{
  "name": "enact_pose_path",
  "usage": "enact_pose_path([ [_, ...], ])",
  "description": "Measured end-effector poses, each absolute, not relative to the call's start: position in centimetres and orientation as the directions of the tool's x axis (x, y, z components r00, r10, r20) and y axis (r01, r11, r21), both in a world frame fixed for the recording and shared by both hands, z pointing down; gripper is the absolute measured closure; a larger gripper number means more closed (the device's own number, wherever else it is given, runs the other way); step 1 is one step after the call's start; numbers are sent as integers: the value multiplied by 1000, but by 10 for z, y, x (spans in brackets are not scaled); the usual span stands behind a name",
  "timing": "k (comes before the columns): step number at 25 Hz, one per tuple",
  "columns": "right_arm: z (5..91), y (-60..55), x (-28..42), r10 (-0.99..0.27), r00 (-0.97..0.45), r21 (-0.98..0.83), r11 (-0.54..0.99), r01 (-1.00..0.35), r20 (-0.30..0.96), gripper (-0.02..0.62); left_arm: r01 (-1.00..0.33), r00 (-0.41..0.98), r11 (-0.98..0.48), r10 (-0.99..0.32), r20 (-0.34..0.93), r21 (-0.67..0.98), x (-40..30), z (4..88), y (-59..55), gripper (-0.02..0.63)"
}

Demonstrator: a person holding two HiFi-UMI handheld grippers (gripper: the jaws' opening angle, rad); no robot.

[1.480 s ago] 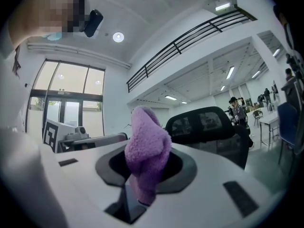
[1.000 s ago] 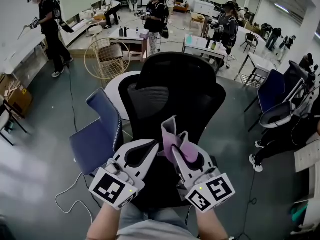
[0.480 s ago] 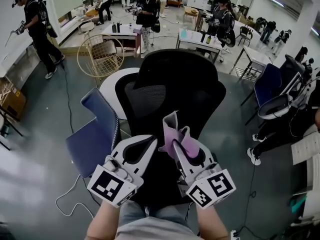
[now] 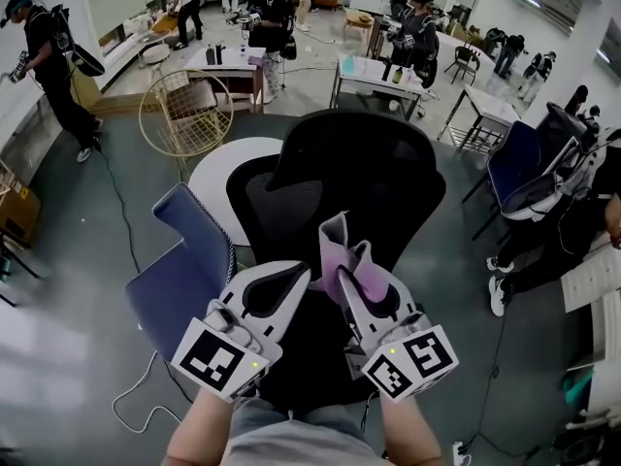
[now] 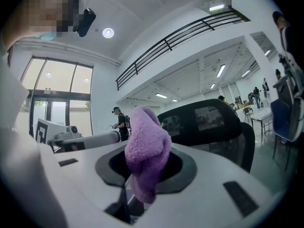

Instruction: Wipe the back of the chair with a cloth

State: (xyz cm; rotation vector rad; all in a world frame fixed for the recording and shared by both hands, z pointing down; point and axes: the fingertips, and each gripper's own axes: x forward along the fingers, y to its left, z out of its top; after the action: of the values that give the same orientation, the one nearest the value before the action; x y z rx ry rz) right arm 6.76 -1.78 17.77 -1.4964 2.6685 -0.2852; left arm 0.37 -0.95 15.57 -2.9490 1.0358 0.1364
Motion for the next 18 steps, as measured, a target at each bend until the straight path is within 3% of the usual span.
enact_pose_path([
  [18,172,-120,35,-870,-488,-206,468,-860,61,485,-600,795,-798,-602,-69,48,-27,157,-76,594],
])
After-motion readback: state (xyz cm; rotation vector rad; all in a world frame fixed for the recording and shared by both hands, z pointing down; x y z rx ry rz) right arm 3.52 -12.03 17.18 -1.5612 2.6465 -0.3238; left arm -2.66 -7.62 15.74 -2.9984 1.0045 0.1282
